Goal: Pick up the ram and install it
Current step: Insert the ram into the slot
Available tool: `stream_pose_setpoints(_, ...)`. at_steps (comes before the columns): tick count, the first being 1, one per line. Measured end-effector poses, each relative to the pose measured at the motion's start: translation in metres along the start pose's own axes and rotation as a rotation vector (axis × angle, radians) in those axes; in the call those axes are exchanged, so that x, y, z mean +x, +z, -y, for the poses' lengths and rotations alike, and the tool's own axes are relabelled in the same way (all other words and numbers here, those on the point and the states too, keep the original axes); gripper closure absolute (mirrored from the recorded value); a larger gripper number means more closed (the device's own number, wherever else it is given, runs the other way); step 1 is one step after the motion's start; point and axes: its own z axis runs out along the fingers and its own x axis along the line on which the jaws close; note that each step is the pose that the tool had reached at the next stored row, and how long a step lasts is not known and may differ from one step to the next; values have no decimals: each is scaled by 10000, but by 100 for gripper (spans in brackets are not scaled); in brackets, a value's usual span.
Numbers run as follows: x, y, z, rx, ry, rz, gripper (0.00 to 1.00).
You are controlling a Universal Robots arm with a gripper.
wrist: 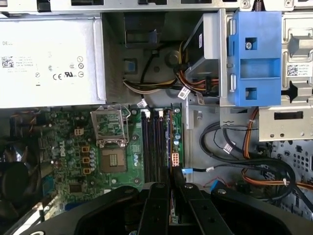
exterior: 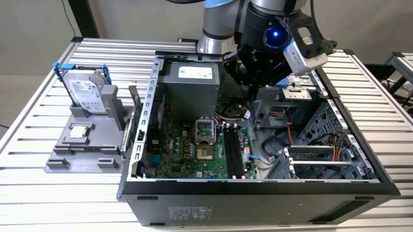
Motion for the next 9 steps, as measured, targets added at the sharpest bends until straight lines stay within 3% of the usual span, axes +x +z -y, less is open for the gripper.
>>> stream_pose_setpoints(9, 3, 71, 1, -1, 0, 16, 100)
